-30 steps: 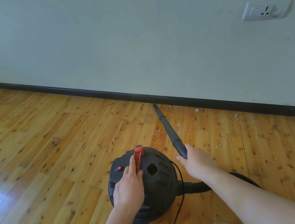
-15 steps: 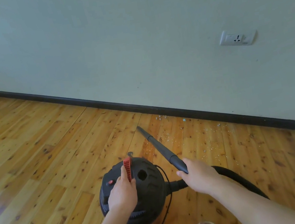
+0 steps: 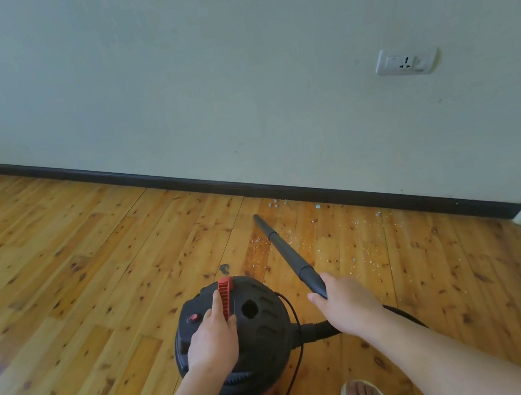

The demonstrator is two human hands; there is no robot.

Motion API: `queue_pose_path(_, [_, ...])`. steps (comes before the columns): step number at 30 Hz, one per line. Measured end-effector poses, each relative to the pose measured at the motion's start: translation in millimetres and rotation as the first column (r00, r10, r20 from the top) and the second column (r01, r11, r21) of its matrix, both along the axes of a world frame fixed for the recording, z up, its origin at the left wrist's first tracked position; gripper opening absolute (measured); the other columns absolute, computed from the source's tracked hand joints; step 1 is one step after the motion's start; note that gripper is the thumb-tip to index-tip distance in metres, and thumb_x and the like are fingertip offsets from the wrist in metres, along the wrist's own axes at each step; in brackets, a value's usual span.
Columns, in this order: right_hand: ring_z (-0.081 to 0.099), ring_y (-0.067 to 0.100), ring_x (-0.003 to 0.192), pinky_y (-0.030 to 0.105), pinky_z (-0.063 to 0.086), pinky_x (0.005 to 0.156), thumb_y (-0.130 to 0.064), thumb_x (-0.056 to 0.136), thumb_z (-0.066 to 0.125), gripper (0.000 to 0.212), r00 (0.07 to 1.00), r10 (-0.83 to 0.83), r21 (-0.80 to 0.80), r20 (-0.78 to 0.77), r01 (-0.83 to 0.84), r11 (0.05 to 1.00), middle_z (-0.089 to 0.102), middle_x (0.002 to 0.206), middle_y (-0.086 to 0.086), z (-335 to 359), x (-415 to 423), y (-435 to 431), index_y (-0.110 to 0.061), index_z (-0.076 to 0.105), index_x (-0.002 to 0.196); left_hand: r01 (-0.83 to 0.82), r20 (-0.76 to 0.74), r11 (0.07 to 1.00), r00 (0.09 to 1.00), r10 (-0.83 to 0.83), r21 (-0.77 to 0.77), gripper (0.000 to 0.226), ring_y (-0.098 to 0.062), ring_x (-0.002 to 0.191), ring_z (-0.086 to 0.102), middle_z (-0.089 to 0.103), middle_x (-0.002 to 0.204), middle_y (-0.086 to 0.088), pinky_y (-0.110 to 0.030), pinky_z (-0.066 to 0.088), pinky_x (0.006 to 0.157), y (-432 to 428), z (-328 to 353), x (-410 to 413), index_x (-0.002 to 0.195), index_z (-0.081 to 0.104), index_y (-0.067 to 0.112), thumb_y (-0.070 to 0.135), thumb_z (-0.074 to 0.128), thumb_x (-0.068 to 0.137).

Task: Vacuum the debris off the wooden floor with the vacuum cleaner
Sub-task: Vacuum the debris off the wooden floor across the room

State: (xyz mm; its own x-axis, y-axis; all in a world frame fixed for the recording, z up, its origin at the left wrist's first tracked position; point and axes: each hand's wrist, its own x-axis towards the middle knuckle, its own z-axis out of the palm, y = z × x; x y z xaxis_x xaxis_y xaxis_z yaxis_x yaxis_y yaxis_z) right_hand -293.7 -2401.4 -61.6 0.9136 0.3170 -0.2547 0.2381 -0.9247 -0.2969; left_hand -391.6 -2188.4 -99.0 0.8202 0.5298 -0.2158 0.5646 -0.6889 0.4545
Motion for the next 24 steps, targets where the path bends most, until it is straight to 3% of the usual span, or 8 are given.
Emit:
queue_pose_path(6, [0.062, 0.022, 0.126, 0.03, 0.056, 0.093, -0.052, 0.107, 0.043, 0.061, 0.995, 0.086, -0.055, 0.049, -0.083, 0.995, 0.058, 0.146, 0.0, -13, 11, 17, -0.023, 0.031, 0.159, 0.017, 0.004, 1.0, 1.0, -0.017, 0.016, 0.065, -0.012, 0.071, 0.063, 0.065, 0.107, 0.001, -0.019, 0.041, 0.047, 2, -6, 7, 0.161, -0.002, 0.033, 0.035, 0.036, 0.108])
queue_pose_path(9, [0.064, 0.021, 0.123, 0.028, 0.057, 0.091, -0.051, 0.106, 0.044, 0.061, 0.996, 0.059, -0.068, 0.068, -0.055, 0.996, 0.059, 0.144, 0.0, -21, 16, 22, -0.024, 0.031, 0.159, 0.028, -0.004, 0.998, 1.0, -0.028, 0.05, 0.065, -0.015, 0.08, 0.067, 0.066, 0.115, -0.001, -0.024, 0.05, 0.056, 4, -9, 15, 0.162, -0.002, 0.032, 0.038, 0.034, 0.108])
queue_pose_path(16, [0.067, 0.02, 0.115, 0.027, 0.058, 0.085, -0.049, 0.106, 0.046, 0.058, 0.997, 0.002, -0.032, 0.077, 0.0, 0.999, 0.063, 0.136, 0.001, -28, 25, 24, -0.023, 0.034, 0.156, 0.042, -0.014, 0.996, 0.999, -0.041, 0.084, 0.065, -0.016, 0.08, 0.067, 0.062, 0.122, -0.001, -0.03, 0.057, 0.063, 11, -15, 28, 0.162, -0.004, 0.032, 0.039, 0.033, 0.109])
queue_pose_path(22, [0.068, 0.019, 0.113, 0.026, 0.058, 0.086, -0.045, 0.108, 0.045, 0.052, 0.991, -0.099, -0.066, 0.085, 0.105, 0.992, 0.064, 0.132, 0.002, -30, 26, 8, -0.02, 0.035, 0.153, 0.045, -0.003, 0.997, 0.999, -0.045, 0.055, 0.066, -0.011, 0.071, 0.062, 0.059, 0.114, 0.002, -0.023, 0.046, 0.052, 7, -16, 32, 0.163, -0.004, 0.029, 0.037, 0.033, 0.109])
queue_pose_path(24, [0.067, 0.02, 0.115, 0.027, 0.058, 0.087, -0.045, 0.108, 0.045, 0.053, 0.989, -0.129, -0.069, 0.076, 0.134, 0.989, 0.063, 0.134, 0.002, -29, 27, 1, -0.02, 0.034, 0.154, 0.051, 0.001, 0.998, 0.999, -0.051, 0.043, 0.065, -0.012, 0.074, 0.063, 0.058, 0.114, 0.001, -0.024, 0.049, 0.055, 6, -15, 35, 0.163, -0.003, 0.028, 0.037, 0.033, 0.109])
